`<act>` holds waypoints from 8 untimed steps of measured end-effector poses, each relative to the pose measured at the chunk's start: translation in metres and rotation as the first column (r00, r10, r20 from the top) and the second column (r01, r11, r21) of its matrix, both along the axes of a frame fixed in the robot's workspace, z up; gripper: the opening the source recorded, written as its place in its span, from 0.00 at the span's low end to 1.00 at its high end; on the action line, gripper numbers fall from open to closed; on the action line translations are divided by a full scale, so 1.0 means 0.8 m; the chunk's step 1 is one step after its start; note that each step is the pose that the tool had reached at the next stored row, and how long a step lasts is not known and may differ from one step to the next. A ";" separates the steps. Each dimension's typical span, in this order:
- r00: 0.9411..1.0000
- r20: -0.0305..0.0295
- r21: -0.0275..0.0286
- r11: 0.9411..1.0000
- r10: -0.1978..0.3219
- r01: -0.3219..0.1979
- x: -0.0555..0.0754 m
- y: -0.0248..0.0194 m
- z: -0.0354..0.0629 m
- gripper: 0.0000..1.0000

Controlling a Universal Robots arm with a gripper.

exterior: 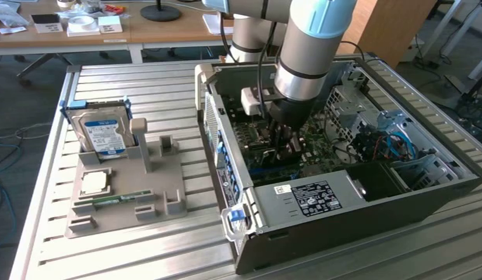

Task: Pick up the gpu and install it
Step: 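Insert the gpu into the slot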

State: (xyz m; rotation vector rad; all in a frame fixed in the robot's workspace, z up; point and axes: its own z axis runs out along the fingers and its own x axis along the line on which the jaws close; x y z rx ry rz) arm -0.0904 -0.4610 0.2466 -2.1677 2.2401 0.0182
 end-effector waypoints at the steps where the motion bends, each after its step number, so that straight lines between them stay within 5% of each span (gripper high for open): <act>1: 1.000 0.000 0.002 1.000 0.001 -0.001 0.000 0.0000 0.001 0.40; 8: 1.000 0.001 0.006 1.000 0.009 -0.009 0.000 0.0000 0.004 0.40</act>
